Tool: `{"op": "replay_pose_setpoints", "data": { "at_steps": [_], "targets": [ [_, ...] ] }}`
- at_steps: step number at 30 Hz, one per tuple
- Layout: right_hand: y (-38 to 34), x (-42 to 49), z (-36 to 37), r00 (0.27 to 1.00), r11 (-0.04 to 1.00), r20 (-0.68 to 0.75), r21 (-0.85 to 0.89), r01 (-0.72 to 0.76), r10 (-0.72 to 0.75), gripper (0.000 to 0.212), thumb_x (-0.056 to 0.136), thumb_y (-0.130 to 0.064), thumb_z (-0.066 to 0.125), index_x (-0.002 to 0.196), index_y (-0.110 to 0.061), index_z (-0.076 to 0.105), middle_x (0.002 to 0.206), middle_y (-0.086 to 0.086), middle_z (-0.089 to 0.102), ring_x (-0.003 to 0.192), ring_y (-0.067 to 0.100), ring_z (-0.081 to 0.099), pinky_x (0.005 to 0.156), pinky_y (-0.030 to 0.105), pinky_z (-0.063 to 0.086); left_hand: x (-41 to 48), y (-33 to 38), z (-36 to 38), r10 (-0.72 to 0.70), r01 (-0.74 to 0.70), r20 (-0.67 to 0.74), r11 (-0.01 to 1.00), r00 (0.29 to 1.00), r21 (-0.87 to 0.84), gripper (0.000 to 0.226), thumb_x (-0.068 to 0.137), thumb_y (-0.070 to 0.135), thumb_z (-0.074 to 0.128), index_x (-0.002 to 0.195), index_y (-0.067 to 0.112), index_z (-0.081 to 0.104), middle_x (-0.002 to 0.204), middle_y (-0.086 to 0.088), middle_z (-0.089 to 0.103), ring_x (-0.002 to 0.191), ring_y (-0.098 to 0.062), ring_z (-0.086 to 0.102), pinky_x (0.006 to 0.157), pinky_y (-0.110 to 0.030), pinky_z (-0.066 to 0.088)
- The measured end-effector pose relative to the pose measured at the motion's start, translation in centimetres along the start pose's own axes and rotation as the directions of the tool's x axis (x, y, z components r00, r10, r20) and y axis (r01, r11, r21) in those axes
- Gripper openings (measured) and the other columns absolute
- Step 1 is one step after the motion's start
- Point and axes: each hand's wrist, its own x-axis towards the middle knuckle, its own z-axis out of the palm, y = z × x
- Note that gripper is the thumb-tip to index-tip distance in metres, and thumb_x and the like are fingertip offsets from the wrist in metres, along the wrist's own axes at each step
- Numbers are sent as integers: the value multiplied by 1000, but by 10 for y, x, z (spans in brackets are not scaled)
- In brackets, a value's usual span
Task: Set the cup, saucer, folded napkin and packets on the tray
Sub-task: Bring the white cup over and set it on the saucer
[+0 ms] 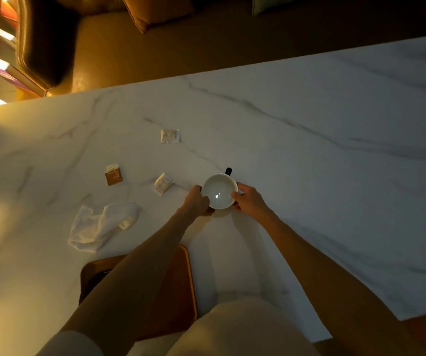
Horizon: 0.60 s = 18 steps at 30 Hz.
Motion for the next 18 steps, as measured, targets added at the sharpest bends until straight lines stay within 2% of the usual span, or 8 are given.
{"op": "replay_pose_setpoints", "data": {
  "at_steps": [2, 4, 6, 8, 12, 18],
  "targets": [
    [-1, -12, 5, 1000, 1000, 19, 5, 6, -6, 38, 93, -21, 52, 131, -20, 55, 105, 12, 66, 91, 27, 65, 72, 39, 60, -10, -10, -5, -33, 33, 8, 998, 999, -49, 40, 89, -2, 42, 128, 8, 38, 114, -27, 59, 80, -38, 69, 64, -44, 61],
    [-3, -24, 11, 999, 1000, 44, 20, 2, -3, 40, 92, -20, 51, 132, -22, 54, 107, 12, 66, 92, 28, 66, 61, 28, 57, -21, -22, -10, -52, 54, 19, 994, 998, -100, 43, 88, -4, 43, 129, 9, 37, 103, -24, 62, 66, -30, 67, 60, -41, 61],
    [-6, -38, 19, 998, 1000, 63, 17, 8, -9, 39, 93, -18, 50, 132, -22, 54, 108, 12, 66, 90, 27, 67, 56, 21, 53, -34, -35, -15, -71, 72, 14, 987, 997, -142, 45, 87, -5, 45, 128, 11, 36, 89, -19, 60, 61, -28, 65, 60, -42, 60],
    [-10, -53, 29, 997, 1000, 78, 19, 25, -26, 38, 93, -16, 49, 131, -20, 55, 108, 13, 66, 89, 26, 67, 55, 19, 53, -49, -48, -21, -88, 85, -8, 979, 996, -185, 45, 86, -7, 46, 126, 11, 35, 84, -19, 57, 59, -29, 62, 61, -44, 59],
    [-17, -82, 52, 991, 997, 110, -13, 81, -79, 39, 95, -17, 49, 134, -19, 53, 110, 17, 67, 85, 24, 66, 49, 14, 50, -85, -76, -38, -88, 73, -49, 965, 995, -252, 42, 87, -8, 48, 122, 11, 36, 87, -18, 56, 60, -27, 62, 59, -41, 58],
    [-28, -118, 100, 976, 985, 167, -72, 154, -140, 43, 96, -16, 50, 139, -19, 48, 118, 21, 65, 86, 23, 65, 52, 17, 50, -135, -123, -75, -89, 50, -92, 931, 992, -361, 43, 89, -4, 50, 126, 11, 36, 108, -17, 51, 83, -30, 65, 78, -49, 60]
  ]
}}
